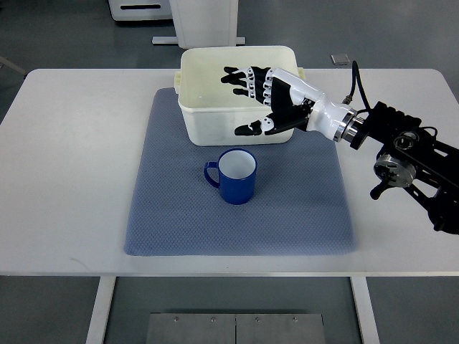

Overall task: Place cup in box with right hand
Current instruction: 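Swing the right hand over the box toward the blue mug, then lower the right hand onto the blue mug's rim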

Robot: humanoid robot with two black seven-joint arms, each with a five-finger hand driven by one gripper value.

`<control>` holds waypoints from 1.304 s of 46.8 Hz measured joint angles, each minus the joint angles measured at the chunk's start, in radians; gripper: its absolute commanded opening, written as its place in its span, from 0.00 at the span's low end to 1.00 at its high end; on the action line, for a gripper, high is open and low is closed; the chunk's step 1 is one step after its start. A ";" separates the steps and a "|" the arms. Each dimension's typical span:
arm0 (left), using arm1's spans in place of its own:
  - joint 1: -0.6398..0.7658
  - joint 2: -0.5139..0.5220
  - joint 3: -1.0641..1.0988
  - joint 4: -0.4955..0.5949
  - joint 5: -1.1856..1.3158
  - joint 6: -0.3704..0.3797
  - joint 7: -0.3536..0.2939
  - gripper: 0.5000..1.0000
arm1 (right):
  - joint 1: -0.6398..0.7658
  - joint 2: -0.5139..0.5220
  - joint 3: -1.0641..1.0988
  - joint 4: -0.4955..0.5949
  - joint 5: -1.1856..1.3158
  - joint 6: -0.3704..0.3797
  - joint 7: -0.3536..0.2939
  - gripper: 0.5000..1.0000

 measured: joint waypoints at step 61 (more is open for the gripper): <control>0.000 0.000 0.000 0.000 0.000 0.000 0.000 1.00 | -0.032 0.031 -0.118 -0.110 -0.054 0.017 -0.002 1.00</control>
